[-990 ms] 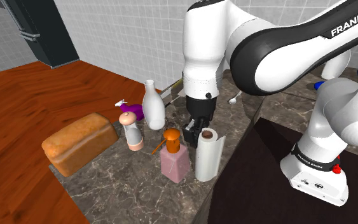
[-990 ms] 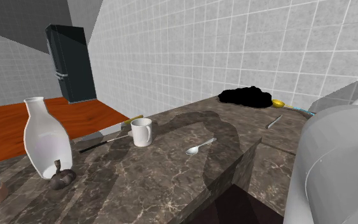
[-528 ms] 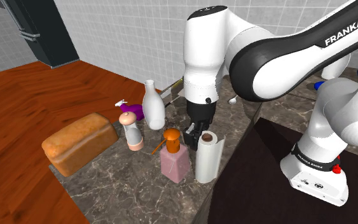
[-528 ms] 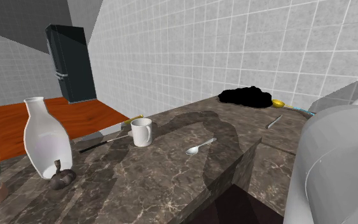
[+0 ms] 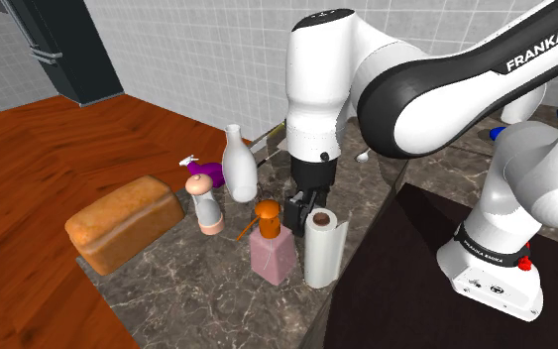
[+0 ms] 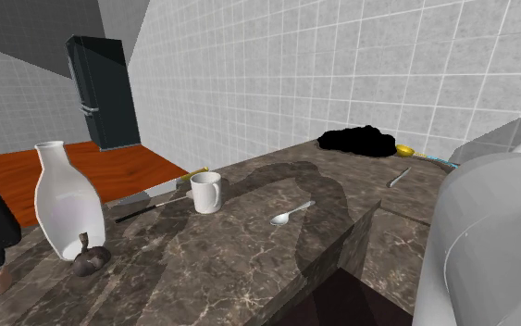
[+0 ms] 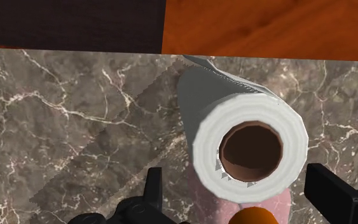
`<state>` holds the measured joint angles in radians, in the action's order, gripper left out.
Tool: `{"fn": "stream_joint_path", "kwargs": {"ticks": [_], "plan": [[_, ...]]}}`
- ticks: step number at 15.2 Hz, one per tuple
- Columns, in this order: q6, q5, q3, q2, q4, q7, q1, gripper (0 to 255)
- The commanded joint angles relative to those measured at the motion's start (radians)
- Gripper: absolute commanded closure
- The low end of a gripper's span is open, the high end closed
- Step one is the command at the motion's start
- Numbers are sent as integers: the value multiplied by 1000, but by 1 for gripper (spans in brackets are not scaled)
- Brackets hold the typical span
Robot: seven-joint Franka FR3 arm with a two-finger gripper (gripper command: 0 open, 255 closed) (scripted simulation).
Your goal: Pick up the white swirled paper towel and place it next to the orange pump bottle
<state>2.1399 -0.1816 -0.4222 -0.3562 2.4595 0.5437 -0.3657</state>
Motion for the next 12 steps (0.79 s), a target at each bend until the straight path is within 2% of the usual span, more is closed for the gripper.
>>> {"fn": "stream_joint_path", "kwargs": {"ticks": [1, 4, 12], "plan": [[-37, -1, 6, -16, -21, -2, 0, 0], [-138, 0, 23, -52, -88, -6, 0, 0], [-138, 0, 23, -52, -88, -6, 0, 0]]}}
